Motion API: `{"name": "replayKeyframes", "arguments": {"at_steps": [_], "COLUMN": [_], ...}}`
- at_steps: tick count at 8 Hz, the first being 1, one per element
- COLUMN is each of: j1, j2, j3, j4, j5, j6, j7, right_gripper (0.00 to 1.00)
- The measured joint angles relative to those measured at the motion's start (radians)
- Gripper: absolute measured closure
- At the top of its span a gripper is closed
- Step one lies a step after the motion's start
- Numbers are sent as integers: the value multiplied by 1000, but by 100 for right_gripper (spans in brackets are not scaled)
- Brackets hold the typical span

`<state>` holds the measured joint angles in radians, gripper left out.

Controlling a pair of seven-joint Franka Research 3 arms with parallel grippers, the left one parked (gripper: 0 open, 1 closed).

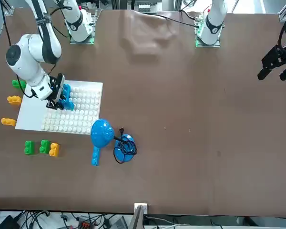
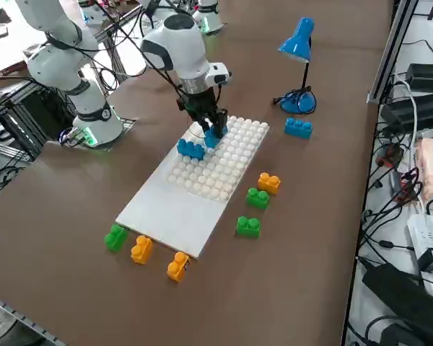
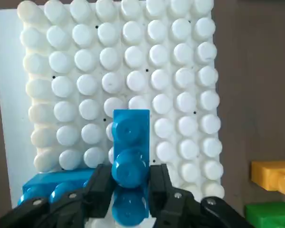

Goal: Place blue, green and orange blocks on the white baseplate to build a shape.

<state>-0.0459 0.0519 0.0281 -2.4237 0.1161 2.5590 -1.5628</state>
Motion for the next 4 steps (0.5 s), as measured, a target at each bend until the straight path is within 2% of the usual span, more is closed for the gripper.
{"name": "replayKeyframes", "arguments": {"at_steps": [4], "j1": [-2], "j2": [3], "j3": [0], "j4": [-76], "j5": [0], "j6": [110], "j7": [-10], "right_gripper": [62]}}
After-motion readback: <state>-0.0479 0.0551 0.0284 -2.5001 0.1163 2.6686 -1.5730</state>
